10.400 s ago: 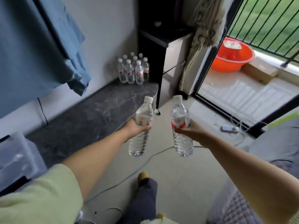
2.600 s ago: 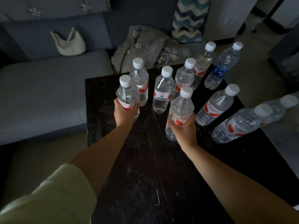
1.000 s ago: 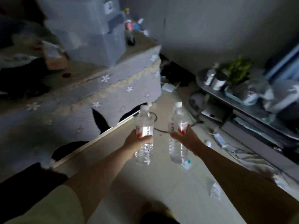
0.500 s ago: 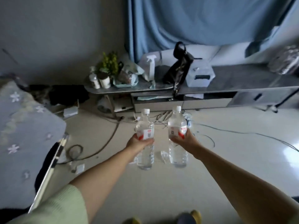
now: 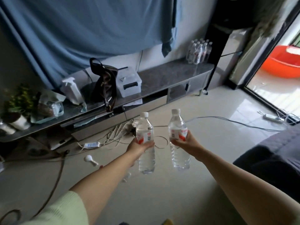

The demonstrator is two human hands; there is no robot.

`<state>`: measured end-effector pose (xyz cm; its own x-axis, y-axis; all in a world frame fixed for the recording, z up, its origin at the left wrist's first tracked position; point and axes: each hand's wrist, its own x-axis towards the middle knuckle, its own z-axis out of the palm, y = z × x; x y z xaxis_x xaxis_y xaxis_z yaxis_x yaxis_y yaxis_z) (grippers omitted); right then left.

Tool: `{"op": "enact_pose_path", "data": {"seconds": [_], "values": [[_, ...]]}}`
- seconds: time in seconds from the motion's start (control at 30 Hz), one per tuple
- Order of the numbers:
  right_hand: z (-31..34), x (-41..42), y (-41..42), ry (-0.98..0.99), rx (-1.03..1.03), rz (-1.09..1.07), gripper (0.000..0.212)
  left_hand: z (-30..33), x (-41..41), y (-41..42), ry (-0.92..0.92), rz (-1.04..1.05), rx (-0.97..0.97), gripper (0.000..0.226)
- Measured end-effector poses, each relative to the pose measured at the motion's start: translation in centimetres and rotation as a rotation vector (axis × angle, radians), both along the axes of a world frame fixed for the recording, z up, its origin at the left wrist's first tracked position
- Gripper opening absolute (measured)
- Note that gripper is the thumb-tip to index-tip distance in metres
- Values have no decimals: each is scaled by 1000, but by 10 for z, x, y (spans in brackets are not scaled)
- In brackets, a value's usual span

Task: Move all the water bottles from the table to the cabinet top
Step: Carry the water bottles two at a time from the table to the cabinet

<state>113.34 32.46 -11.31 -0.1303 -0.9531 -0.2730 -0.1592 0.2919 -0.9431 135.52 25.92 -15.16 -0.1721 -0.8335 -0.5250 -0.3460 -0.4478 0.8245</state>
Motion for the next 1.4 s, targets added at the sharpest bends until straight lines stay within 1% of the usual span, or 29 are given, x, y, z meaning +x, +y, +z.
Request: {"op": "enact_pose_path", "data": {"seconds": [0.07,0.1,0.13,0.23,0.27,0.37,0.53,0.63,0.77,0.87,1.07,1.13,1.23,1.37,1.4], "values": [[-4,-35,0,-13,2,-73,40,-3,-38,-12,1,-49,14,66],[-6,-49,-1,-18,7,-106,43,-5,-54,-19,1,-71,16,68],[-7,-62,-1,-22,6,-135,41,-7,-69,-26,4,-95,13,68],[-12,-100,-3,-12,-13,-182,20,-11,-114,-48,6,-158,10,67],[-13,-113,-6,-9,-17,-196,17,-12,-130,-56,5,-174,14,65],[-16,-148,-22,11,-22,-237,18,-14,-170,-83,14,-218,22,57],[-17,-213,-78,30,-43,-323,18,-17,-247,-156,13,-344,25,47],[-14,-247,-116,29,-37,-380,18,-14,-289,-203,1,-416,22,46],[-5,-293,-173,38,-24,-451,23,-1,-347,-275,30,-464,17,37],[-7,-326,-205,40,5,-502,25,1,-384,-315,24,-487,11,37],[-16,-406,-264,39,19,-515,24,-6,-465,-379,2,-500,19,39],[-17,-442,-288,50,18,-472,23,-7,-497,-399,-14,-505,10,40],[-18,-498,-323,87,11,-397,16,-8,-544,-427,-43,-477,3,41],[-2,-578,-377,89,10,-356,15,7,-614,-467,-19,-409,31,21],[1,-599,-391,91,18,-356,17,10,-630,-477,-11,-400,33,19]]}}
